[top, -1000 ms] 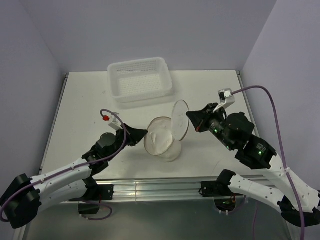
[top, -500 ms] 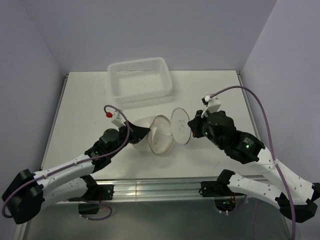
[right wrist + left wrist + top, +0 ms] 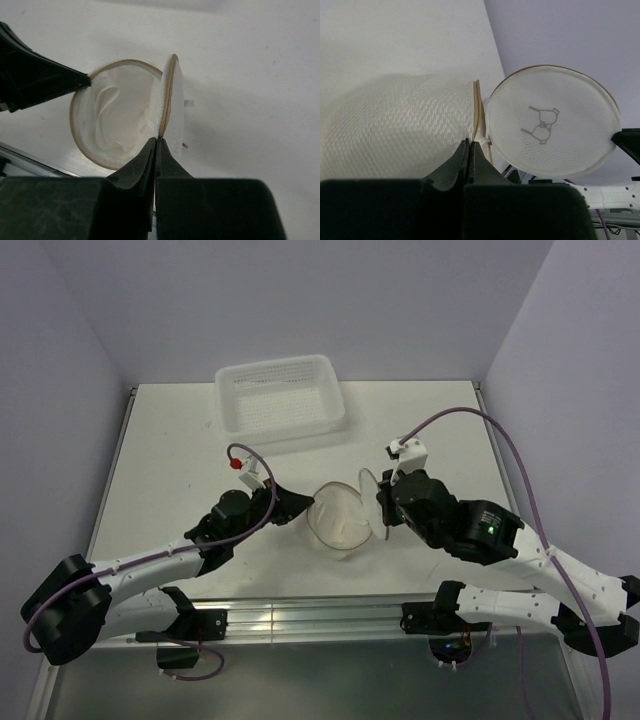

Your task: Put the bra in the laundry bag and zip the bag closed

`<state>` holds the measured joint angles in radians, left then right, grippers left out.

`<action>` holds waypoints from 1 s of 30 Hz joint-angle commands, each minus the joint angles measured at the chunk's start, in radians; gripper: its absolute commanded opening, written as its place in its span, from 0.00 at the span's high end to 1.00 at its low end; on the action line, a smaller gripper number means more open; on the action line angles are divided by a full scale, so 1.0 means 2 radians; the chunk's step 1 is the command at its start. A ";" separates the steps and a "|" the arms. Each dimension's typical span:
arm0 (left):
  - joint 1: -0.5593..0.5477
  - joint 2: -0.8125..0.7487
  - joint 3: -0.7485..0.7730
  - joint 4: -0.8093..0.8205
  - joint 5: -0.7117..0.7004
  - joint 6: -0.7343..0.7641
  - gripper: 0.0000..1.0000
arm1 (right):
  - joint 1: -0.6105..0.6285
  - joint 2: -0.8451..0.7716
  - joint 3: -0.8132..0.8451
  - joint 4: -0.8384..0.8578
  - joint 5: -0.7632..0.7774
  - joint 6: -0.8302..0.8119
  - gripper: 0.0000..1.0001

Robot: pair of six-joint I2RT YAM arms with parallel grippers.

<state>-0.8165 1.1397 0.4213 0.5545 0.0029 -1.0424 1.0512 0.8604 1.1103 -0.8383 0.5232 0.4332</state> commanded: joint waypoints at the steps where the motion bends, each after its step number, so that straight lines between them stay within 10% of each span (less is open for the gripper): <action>1: 0.001 -0.022 0.045 0.025 0.024 0.007 1.00 | 0.008 -0.008 0.093 -0.051 0.091 0.003 1.00; 16: 0.008 -0.021 -0.019 0.045 0.010 0.002 1.00 | 0.091 0.139 0.037 0.068 0.023 0.028 1.00; 22: 0.032 -0.058 -0.027 0.026 0.012 0.019 1.00 | 0.110 0.141 0.052 0.107 0.000 0.030 0.37; 26: 0.051 -0.069 -0.041 0.027 0.027 0.020 1.00 | 0.054 0.052 -0.012 0.147 -0.076 0.034 0.28; 30: 0.065 -0.058 -0.043 0.052 0.063 0.025 1.00 | -0.135 -0.003 -0.151 0.228 -0.198 0.045 0.45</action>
<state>-0.7013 1.0195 0.3351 0.5835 0.0608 -1.0286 0.9997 0.8913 0.9611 -0.5266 0.3214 0.4992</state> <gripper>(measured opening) 0.021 0.601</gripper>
